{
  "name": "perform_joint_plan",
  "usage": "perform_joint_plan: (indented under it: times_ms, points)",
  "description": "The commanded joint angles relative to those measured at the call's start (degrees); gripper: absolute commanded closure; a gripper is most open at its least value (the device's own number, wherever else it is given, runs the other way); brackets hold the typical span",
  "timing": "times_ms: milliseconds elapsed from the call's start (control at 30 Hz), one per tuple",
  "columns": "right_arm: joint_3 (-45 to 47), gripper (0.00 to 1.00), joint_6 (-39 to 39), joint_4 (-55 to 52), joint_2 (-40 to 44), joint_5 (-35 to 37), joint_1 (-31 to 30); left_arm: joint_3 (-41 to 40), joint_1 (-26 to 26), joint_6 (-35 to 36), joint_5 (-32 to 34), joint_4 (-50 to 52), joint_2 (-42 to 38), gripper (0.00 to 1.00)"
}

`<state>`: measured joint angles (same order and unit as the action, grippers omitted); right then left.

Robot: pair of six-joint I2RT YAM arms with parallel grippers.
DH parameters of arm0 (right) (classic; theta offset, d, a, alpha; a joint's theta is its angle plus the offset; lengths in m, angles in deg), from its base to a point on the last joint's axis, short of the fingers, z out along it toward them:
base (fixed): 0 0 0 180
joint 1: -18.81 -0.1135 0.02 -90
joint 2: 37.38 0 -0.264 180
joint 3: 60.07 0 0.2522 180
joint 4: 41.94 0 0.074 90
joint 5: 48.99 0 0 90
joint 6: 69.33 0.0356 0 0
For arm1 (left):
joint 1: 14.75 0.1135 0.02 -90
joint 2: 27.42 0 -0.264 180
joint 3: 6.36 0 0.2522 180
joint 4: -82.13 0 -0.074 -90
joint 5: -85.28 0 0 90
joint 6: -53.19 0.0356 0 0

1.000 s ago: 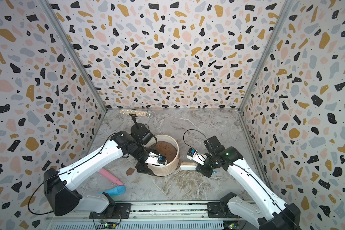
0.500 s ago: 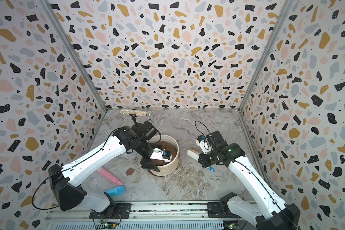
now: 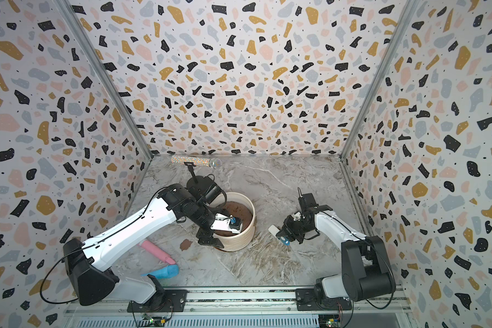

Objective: Scrub the dried mud off the ceramic pot
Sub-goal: Brush off the soil from the pot.

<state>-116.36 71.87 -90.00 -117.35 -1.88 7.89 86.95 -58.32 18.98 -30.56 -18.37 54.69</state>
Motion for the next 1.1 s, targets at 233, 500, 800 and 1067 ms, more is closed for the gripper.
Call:
perform_joint_plan:
  times_ms: [233, 500, 800, 1067]
  points:
    - [0.65, 1.00, 10.53, 20.88, -0.95, -2.80, 3.00, -2.00, -0.20, -1.11, 0.46, -0.77, -1.27, 0.16]
    - [-4.50, 1.00, 16.54, 26.97, -5.26, 0.47, 3.00, -2.86, -0.20, -1.36, 0.40, -1.13, -1.74, 0.16]
    - [-10.05, 1.00, 12.73, 23.04, -3.94, 2.23, 3.01, -3.76, -0.20, -2.38, -0.39, -1.97, -2.15, 0.16]
    - [-19.74, 1.00, -15.75, -7.80, 7.97, 11.44, 3.13, -0.61, -1.86, -7.84, -1.52, -3.88, 1.74, 0.32]
